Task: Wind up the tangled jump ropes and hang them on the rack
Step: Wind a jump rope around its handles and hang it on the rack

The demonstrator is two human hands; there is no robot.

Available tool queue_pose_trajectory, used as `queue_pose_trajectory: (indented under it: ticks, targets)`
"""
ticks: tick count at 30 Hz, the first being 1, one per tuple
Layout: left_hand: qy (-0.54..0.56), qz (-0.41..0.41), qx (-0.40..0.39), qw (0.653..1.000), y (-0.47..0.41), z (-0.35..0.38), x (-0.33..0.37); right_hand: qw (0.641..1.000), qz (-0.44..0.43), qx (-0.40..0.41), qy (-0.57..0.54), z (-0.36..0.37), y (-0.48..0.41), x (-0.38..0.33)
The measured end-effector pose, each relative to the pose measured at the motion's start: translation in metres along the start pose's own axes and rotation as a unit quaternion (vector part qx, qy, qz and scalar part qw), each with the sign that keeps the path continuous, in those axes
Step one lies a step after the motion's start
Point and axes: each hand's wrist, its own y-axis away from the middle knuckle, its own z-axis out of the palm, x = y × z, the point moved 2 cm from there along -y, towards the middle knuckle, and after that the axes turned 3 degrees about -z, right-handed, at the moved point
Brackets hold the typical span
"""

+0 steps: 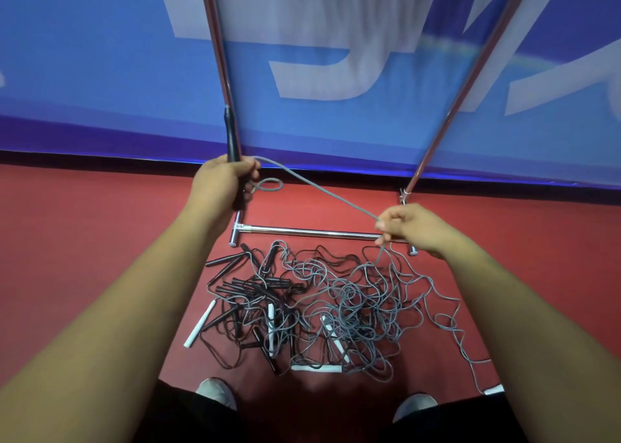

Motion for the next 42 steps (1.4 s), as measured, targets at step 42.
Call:
queue_pose_trajectory:
  ticks: [42]
  targets:
    - [-0.118, 0.064, -0.213, 0.968, 0.031, 0.038, 0.008, 0.988, -0.094, -0.062, 0.107, 0.017, 0.009, -0.077]
